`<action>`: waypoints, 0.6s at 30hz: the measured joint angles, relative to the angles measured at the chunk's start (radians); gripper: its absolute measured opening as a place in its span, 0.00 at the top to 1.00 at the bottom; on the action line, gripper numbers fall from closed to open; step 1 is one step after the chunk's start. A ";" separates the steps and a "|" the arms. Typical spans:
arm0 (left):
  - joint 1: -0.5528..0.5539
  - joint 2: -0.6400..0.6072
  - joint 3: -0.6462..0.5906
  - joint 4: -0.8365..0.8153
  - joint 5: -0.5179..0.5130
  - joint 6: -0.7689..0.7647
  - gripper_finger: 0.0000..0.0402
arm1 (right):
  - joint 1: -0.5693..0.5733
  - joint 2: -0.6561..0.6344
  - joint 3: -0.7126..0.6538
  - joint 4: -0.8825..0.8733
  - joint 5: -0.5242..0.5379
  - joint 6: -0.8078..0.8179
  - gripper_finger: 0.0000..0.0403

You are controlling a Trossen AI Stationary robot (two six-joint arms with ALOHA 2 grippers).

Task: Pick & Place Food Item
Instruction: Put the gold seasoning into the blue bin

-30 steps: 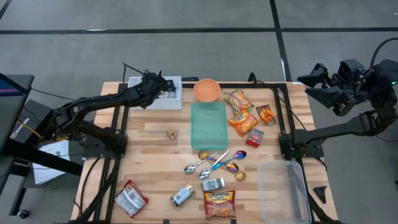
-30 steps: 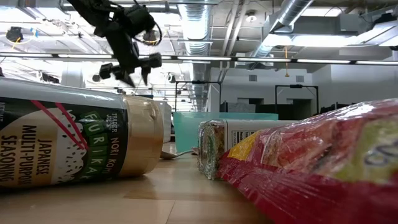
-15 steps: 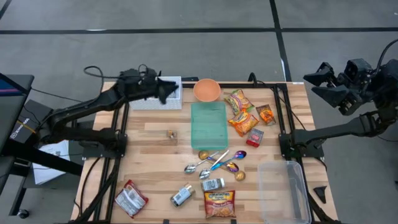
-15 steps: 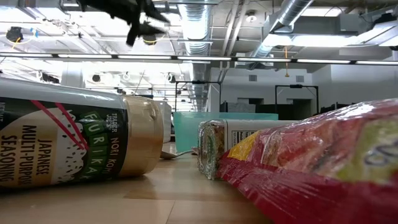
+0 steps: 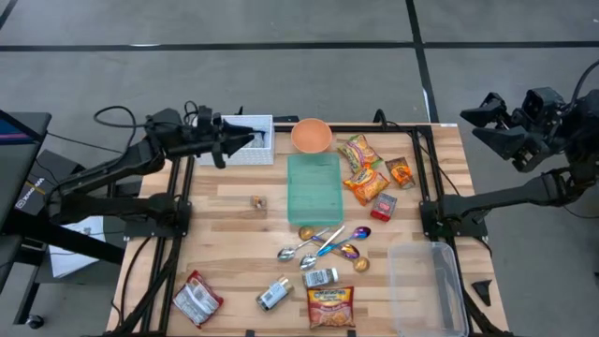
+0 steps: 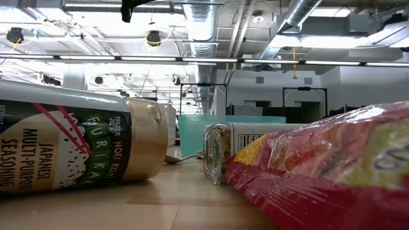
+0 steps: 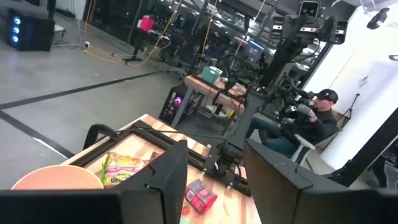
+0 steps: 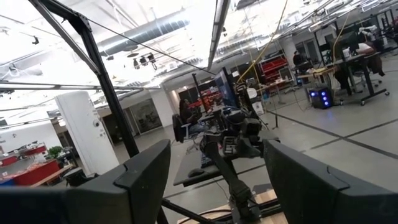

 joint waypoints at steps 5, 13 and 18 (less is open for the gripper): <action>0.000 0.002 0.000 0.002 0.000 -0.002 0.62 | 0.000 0.000 0.000 0.000 0.000 0.003 0.37; -0.034 0.003 0.000 0.007 0.000 -0.033 0.62 | 0.000 0.002 -0.011 -0.004 0.022 0.034 0.37; -0.128 0.003 0.000 0.017 -0.014 -0.035 0.61 | 0.000 0.005 -0.011 -0.004 0.022 0.042 0.37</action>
